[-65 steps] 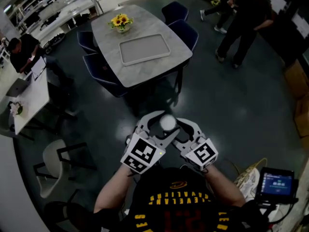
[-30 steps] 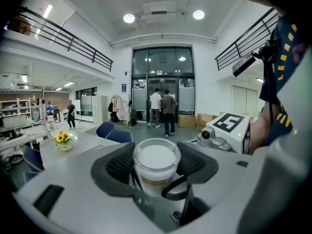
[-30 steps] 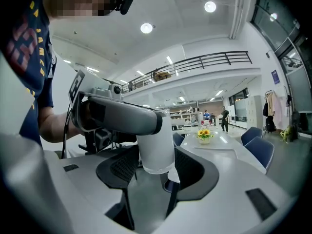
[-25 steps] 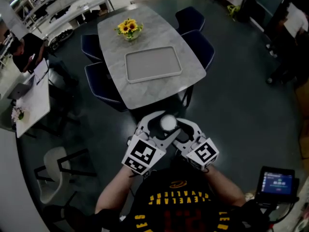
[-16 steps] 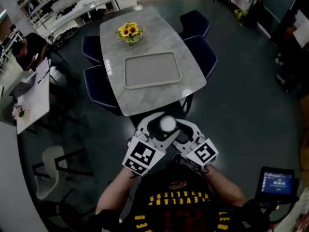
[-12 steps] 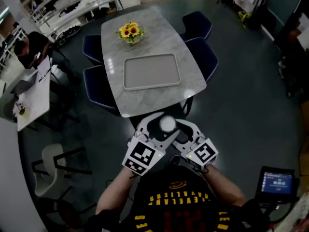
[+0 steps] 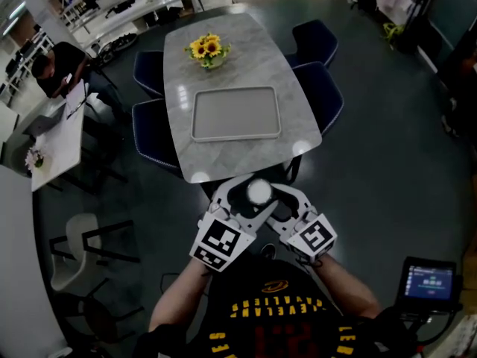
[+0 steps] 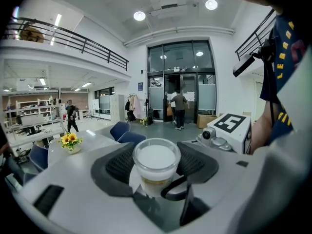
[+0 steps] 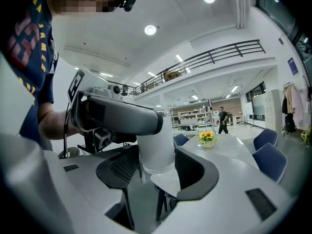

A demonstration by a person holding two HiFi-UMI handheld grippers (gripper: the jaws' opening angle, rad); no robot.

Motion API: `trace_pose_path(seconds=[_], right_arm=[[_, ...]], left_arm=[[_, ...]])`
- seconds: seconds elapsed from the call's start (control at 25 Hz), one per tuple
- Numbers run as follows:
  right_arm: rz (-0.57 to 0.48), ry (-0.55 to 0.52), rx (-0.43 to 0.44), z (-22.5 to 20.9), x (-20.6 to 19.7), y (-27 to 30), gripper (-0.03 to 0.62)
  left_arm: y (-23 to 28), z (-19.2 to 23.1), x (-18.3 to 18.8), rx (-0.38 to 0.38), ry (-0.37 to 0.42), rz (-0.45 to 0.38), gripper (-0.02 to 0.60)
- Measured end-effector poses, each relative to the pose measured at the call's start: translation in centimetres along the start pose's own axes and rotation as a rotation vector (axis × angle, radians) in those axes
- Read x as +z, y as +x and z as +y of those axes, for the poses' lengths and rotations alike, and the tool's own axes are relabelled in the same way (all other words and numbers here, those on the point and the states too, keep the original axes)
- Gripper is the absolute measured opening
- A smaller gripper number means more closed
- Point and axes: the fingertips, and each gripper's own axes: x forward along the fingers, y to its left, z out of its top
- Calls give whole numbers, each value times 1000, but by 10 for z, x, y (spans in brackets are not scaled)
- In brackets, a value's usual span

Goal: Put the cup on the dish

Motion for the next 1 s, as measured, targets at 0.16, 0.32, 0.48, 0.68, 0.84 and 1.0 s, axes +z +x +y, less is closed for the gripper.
trace_pose_path(seconds=[0.16,0.32,0.48,0.68,0.84,1.0], right_arm=[[8,6,9,-1,0,7,238],[19,8,0,-15,-1,16,238],[17,5,-22,-30,2,30,238],[18,-1,-48,-49,8,57,238],[15,1,-75,-62,14,82,238],[16,-2,-100,-73,18,107,238]], left_arm=[[-1,7,-1,6,-7,4,272],[11,21,-1,-6,-11,7,272],[20,38,2,-28,-7,2,272],[28,69,6,-54,6,-2,272],[32,96,9,-79,18,-6,272],[35,123,10,-101,26,-13,272]])
